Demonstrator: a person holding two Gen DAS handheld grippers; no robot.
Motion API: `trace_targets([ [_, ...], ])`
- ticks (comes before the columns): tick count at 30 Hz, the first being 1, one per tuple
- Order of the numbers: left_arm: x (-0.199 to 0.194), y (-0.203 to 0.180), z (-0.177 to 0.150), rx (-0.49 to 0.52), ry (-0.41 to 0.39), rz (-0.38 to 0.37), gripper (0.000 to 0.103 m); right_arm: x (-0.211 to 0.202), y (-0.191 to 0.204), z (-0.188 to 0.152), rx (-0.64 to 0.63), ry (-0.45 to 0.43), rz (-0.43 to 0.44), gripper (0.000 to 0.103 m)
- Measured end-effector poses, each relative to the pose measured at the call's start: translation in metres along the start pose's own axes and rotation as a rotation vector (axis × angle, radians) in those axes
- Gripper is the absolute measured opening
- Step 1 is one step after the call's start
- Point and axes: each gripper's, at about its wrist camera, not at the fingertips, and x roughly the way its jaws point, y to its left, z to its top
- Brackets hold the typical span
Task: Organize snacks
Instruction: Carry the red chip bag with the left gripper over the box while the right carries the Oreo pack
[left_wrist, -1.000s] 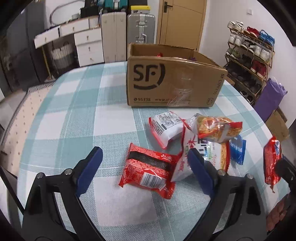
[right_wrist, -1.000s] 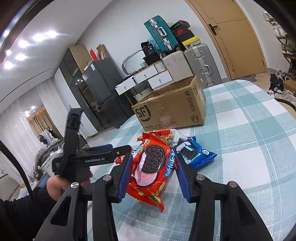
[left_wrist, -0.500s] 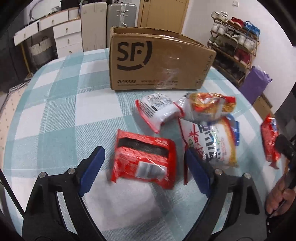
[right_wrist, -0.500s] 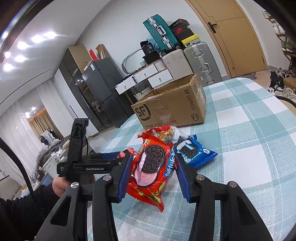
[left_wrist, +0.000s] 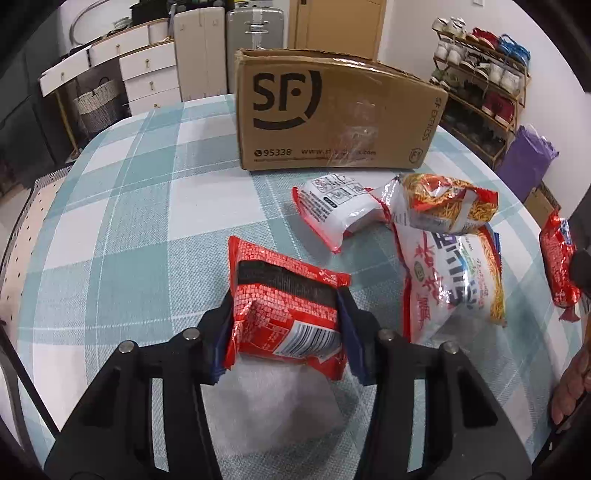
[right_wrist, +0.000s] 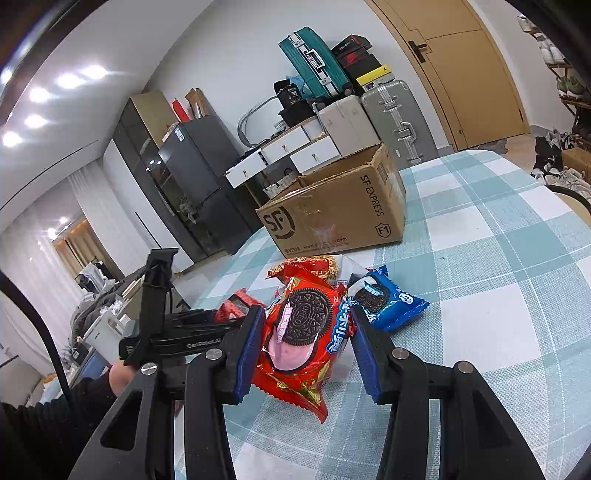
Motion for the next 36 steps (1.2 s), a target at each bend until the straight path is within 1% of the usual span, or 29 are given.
trace_targets([
  [2,-0.007,0.001,-0.001,-0.008,-0.007,0.028,0.044,0.000,0.001,0.000,-0.002,0.002,-0.004,0.047],
  [3,-0.013,0.001,-0.002,-0.006,-0.021,0.030,0.044,0.001,0.001,0.000,-0.004,0.004,-0.006,0.047],
  [5,-0.028,-0.004,-0.003,0.017,-0.057,0.039,0.044,0.001,0.002,0.000,-0.010,0.004,-0.011,0.047],
  [9,-0.057,-0.014,-0.006,0.050,-0.099,0.055,0.044,0.004,0.010,0.000,-0.050,0.009,-0.031,0.047],
  [11,-0.070,-0.017,-0.008,0.056,-0.115,0.055,0.044,0.005,0.015,0.001,-0.055,0.019,-0.024,0.047],
  [13,-0.083,-0.021,-0.008,0.071,-0.138,0.076,0.044,0.003,0.022,0.004,-0.068,0.015,-0.019,0.047],
  [17,-0.109,-0.027,-0.007,0.064,-0.169,0.048,0.044,-0.008,0.043,0.015,-0.123,-0.006,-0.001,0.047],
  [18,-0.116,-0.028,-0.006,0.057,-0.177,0.040,0.044,-0.012,0.049,0.019,-0.131,-0.011,0.012,0.047],
  [20,-0.134,-0.033,-0.006,0.065,-0.207,0.055,0.044,-0.019,0.058,0.026,-0.135,-0.018,0.034,0.047],
  [24,-0.170,-0.043,0.000,0.080,-0.260,0.059,0.044,-0.033,0.072,0.044,-0.144,-0.036,0.070,0.047],
  [25,-0.180,-0.046,0.003,0.090,-0.276,0.060,0.044,-0.036,0.076,0.049,-0.152,-0.040,0.071,0.047],
  [27,-0.197,-0.052,0.008,0.103,-0.297,0.062,0.044,-0.044,0.087,0.060,-0.193,-0.052,0.019,0.047],
  [28,-0.206,-0.056,0.011,0.109,-0.303,0.052,0.044,-0.047,0.092,0.064,-0.208,-0.056,0.007,0.047],
  [31,-0.232,-0.065,0.019,0.140,-0.341,0.060,0.044,-0.057,0.104,0.079,-0.239,-0.069,0.017,0.047],
  [36,-0.268,-0.078,0.038,0.169,-0.376,0.047,0.044,-0.070,0.118,0.107,-0.264,-0.083,0.038,0.047],
])
